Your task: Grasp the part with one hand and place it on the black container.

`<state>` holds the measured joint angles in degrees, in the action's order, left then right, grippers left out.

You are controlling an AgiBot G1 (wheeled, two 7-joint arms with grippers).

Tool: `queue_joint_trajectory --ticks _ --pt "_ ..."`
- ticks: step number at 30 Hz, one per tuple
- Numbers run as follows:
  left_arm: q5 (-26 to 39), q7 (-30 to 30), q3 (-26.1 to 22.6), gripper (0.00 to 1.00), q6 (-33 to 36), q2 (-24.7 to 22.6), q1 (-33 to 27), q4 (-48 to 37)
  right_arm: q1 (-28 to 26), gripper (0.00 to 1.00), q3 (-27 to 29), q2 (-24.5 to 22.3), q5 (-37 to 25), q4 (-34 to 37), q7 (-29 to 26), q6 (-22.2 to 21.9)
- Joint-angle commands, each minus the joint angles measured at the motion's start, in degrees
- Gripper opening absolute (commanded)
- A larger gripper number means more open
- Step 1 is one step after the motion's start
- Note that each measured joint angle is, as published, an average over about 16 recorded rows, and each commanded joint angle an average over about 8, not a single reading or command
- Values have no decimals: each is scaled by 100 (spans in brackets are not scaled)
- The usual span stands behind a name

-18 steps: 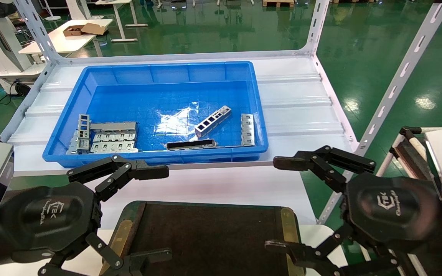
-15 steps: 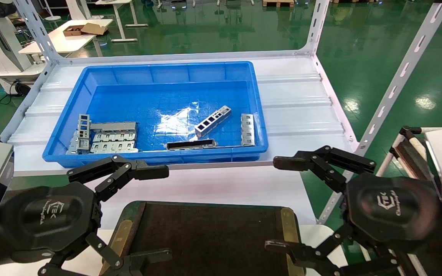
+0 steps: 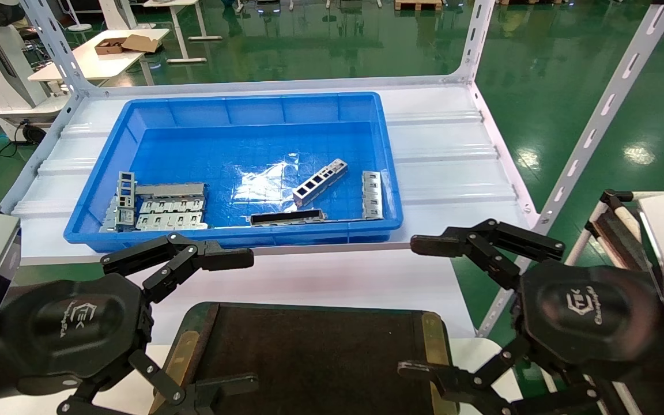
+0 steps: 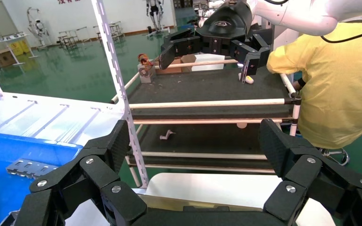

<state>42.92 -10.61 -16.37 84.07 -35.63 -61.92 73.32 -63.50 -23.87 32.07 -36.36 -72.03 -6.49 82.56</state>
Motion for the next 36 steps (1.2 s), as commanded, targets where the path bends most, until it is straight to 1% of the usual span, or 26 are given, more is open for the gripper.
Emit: queue_joint_trajectory --ticks 1,8,12,17,26,35,36 --pt "-8 8 5 100 -1 0 5 -9 0 100 0 0 0 0 0 0" --pt "595 -46 -161 100 -708 -276 -171 -25 0 100 0 0 0 1 0 0" --pt "1085 -135 -340 100 -1219 -567 -389 -175 0 100 0 0 0 1 0 0" --pt "1736 -206 -618 100 -1774 -1035 -774 -605 0 100 0 0 0 1 0 0" --pt "2858 -233 -1142 100 -2786 -2165 -1596 -1903 0 100 -1 0 0 1 0 0" --pt "3446 60 -1445 100 -3470 -3292 -2403 -3674 -1 100 -1 0 0 1 0 0" --pt "3489 111 -1468 100 -3530 -3398 -2478 -3881 -1 98 -1 0 0 1 0 0"
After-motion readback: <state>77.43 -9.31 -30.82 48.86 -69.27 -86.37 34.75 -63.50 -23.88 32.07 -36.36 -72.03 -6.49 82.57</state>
